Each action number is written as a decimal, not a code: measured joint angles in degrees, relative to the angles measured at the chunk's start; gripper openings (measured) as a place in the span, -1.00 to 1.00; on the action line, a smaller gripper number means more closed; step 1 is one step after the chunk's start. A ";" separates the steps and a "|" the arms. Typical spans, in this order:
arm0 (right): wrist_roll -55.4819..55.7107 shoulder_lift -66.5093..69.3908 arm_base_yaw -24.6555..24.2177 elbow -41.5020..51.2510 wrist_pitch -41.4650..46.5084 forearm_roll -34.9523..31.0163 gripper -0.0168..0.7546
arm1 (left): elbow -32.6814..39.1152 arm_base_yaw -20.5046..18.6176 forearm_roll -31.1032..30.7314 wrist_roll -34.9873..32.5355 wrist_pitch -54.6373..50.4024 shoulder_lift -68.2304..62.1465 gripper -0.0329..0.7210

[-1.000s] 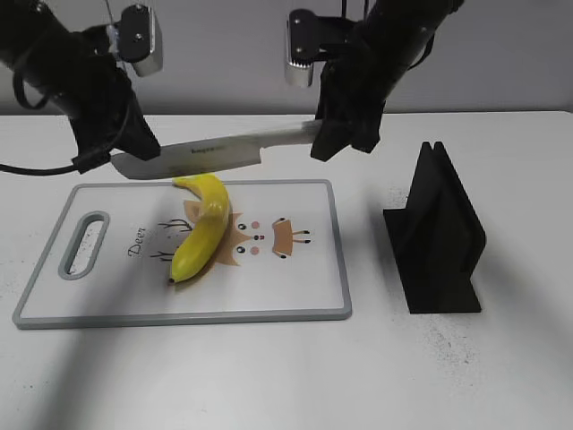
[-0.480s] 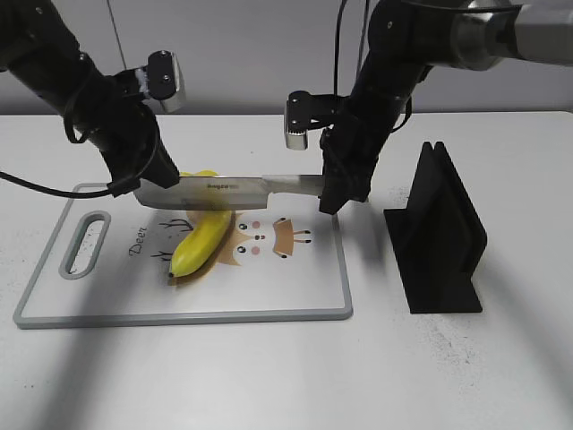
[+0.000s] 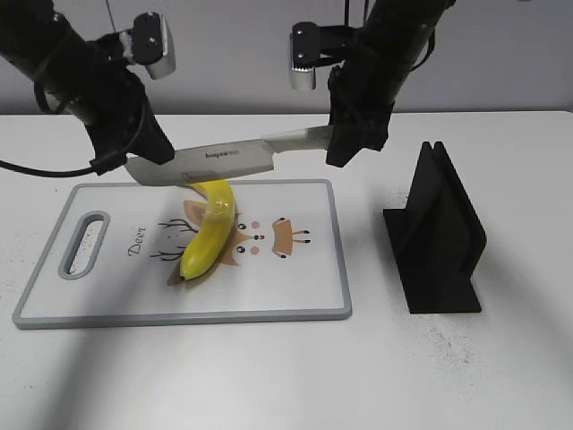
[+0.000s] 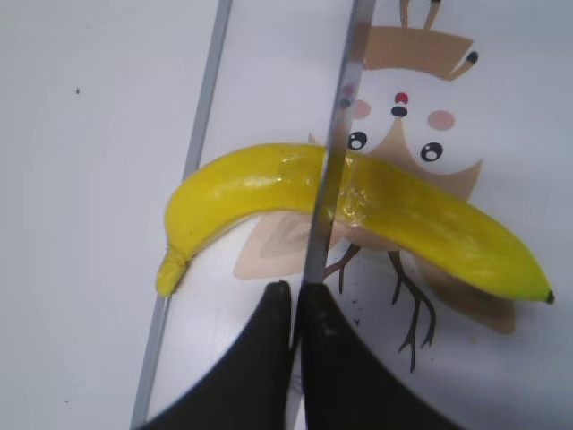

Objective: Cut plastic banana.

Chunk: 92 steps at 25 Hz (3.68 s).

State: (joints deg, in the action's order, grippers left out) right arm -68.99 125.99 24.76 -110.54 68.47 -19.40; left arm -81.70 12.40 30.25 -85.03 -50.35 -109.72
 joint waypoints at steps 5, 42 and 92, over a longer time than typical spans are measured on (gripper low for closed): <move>0.00 -3.16 0.14 -0.28 0.93 -0.15 -0.54 | 0.00 0.00 -0.19 0.33 -2.69 4.78 -0.93; 54.21 -16.51 0.36 0.15 1.72 14.96 -0.54 | 0.00 -9.50 -19.45 66.44 -18.34 14.69 0.66; 94.84 -49.77 0.36 54.85 -20.10 24.05 -0.54 | 54.20 -9.71 -22.65 72.66 -13.06 108.55 0.64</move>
State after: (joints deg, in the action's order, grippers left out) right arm 25.85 76.22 25.13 -55.69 48.37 4.65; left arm -27.50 2.69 7.60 -12.37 -63.41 -1.17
